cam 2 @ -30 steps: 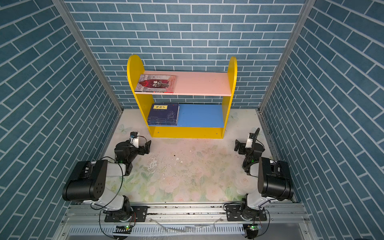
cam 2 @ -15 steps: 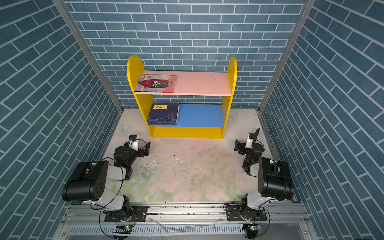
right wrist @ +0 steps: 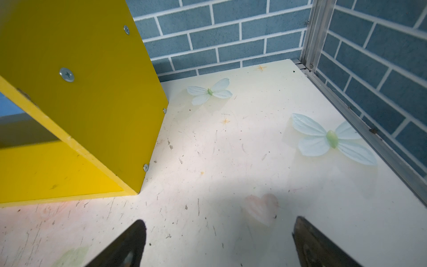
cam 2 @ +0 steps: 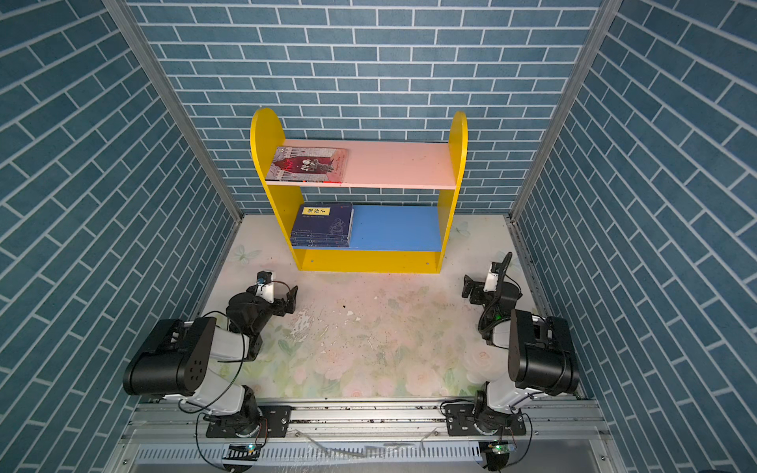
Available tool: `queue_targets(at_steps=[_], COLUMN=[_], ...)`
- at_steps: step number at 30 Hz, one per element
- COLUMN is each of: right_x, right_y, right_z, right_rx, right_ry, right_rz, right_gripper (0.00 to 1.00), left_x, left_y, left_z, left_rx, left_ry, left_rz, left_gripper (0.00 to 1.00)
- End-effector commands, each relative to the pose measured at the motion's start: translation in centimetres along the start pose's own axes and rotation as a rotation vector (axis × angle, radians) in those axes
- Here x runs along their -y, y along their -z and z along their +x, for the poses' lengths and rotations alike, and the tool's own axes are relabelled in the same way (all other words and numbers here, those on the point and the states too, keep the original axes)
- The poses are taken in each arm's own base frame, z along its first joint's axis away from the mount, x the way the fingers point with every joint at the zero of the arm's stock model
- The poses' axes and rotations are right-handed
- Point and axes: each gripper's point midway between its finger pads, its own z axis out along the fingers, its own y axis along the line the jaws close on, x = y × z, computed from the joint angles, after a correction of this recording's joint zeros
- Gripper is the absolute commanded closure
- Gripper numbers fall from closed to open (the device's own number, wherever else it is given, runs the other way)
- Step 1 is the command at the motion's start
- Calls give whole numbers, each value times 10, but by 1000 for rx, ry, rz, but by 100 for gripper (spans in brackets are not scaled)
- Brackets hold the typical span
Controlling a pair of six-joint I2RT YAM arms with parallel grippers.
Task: Stacking books/files
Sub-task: Reset both arms
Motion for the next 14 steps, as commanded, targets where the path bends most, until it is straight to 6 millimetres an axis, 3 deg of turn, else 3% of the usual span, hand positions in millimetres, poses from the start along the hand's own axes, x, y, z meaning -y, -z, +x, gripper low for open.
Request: queue_targets(at_steps=[1,14], right_x=[-4,-4], right_y=[1,2], right_z=[-3,-3], right_rx=[8,7], right_ry=[52,52], right_rz=[-18,-18], right_gripper=[1,1], left_x=[-4,2], left_y=[-10,-12], left_z=[-12,-13], left_rx=[-18,-24], left_ry=[-6,-19], left_rz=[-25,18], left_gripper=[0,0])
